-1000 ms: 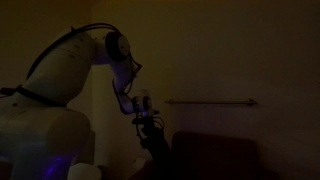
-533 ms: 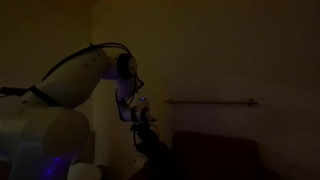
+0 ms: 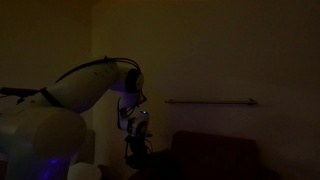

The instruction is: Use the towel to clean the left armrest of the chair

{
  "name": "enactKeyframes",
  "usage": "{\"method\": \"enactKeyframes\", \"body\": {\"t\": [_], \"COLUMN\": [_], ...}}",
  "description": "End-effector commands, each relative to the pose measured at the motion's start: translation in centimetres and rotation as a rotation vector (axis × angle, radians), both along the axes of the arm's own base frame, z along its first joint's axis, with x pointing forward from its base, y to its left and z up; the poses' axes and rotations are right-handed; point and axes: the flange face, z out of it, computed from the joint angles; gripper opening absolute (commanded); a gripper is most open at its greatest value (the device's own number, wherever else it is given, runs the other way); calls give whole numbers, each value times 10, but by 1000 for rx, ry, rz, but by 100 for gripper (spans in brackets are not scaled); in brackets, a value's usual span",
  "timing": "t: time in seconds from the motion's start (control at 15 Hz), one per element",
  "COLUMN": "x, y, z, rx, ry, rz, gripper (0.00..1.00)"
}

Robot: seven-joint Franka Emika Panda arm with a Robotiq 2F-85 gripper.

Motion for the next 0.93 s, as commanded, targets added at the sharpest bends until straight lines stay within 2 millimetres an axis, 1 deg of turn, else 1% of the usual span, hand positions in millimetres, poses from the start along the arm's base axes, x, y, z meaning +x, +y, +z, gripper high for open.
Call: {"method": "enactKeyframes", "body": {"t": [0.0, 0.2, 0.33, 0.47, 0.67, 0.8, 0.87], "x": [-41, -83, -112, -139, -164, -173, -173], "y": [-25, -45, -53, -58, -62, -65, -65], "z": [-5, -7, 0, 12, 40, 65, 80], "rx": [25, 13, 4, -6, -32, -60, -74], "ry": [110, 199, 246, 281, 305, 304, 300], "rz": [-45, -131, -171, -200, -211, -205, -204], "gripper": [6, 6, 6, 6, 6, 6, 6]}}
